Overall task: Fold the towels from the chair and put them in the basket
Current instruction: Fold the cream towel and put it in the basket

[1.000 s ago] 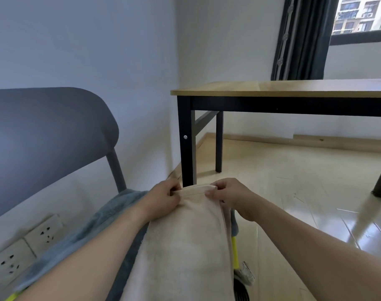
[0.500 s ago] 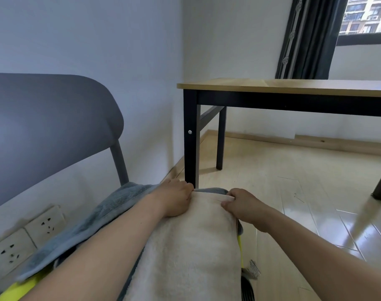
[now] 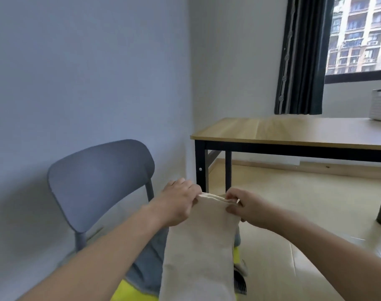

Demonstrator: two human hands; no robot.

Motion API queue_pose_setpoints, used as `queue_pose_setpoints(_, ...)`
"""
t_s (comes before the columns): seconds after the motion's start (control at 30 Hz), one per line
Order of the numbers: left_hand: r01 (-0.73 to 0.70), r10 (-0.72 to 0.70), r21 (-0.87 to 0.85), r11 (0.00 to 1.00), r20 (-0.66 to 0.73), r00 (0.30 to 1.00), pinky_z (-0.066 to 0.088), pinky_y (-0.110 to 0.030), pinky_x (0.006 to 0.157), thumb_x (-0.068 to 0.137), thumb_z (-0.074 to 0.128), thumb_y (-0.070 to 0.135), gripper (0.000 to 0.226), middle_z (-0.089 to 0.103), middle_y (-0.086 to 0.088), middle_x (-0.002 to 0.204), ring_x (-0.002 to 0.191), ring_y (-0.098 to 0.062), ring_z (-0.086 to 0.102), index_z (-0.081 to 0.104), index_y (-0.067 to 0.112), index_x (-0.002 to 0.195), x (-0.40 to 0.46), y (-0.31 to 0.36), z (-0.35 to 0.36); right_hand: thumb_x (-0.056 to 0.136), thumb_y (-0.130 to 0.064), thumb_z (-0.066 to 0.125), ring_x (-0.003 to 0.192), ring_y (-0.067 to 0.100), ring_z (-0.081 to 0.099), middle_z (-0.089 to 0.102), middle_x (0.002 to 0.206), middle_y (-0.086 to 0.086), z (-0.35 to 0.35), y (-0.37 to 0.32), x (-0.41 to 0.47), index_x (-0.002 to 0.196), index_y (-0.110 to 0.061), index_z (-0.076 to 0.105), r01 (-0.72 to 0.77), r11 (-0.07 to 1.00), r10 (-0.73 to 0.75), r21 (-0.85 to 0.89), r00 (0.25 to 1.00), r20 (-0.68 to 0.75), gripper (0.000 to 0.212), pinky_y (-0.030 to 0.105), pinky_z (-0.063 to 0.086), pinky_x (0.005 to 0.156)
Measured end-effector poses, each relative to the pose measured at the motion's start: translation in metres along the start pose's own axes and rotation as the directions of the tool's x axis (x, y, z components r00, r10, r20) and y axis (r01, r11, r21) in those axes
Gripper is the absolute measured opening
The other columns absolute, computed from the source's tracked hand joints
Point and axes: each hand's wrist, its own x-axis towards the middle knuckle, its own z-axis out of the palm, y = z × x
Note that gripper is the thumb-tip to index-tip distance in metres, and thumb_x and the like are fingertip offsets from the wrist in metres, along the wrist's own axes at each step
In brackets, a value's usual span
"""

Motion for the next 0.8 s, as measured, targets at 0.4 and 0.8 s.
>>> queue_pose_setpoints(0.4,-0.148,0.181,0.271,0.951,-0.103,0.978,0.023,-0.027,0.077,0.101,0.036,0.028,0.025,0.057,0.004,0.101,0.093,-0.019,0.049,0.049,0.026,0.122,-0.113,0.078,-0.194,0.083,-0.018,0.053,0.068,0.013,0.047,0.050,0.081,-0.005,-0.099,-0.150,-0.148,0.082,-0.020,0.051,0.188,0.910,-0.172,-0.369,0.982,0.074,0.003,0.023,0.038,0.058)
queue_pose_setpoints(0.8,-0.122,0.210,0.315,0.941,-0.264,0.941,0.027,-0.026,0.078,0.098,0.045,0.036,0.020,0.056,0.010,0.099,0.081,-0.010,0.038,0.051,0.023,0.112,-0.169,0.092,-0.268,0.092,-0.015,0.048,0.088,0.005,0.050,0.053,0.104,-0.008,-0.125,-0.186,-0.209,0.109,-0.024,0.054,0.399,0.897,-0.424,-0.190,0.898,-0.115,0.020,0.013,0.039,0.069)
